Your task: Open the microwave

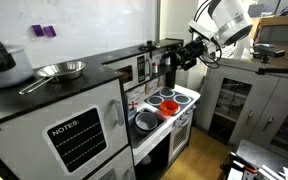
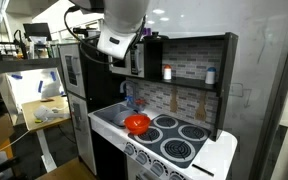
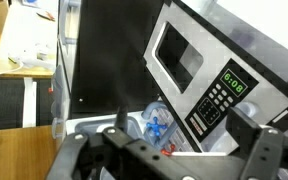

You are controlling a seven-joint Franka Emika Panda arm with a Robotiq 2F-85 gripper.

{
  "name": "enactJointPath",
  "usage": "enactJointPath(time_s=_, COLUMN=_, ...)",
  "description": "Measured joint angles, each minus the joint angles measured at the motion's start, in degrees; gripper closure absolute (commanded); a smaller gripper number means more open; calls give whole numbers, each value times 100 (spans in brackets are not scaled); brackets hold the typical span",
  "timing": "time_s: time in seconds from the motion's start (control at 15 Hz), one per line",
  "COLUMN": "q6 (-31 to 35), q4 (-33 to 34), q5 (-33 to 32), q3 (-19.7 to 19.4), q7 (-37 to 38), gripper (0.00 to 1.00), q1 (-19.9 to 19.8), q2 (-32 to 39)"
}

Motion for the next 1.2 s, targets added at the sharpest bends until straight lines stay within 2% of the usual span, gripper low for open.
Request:
enactJointPath(time_s=0.6, q6=14, q4=623, q5=327, q3=131, q7=-131, gripper=0, q1=119, q2=829)
enactJointPath(time_s=1.2, q6=45, q4=1015, q5=386, q3=131, q7=-173, gripper=0, q1=131, q2=1330)
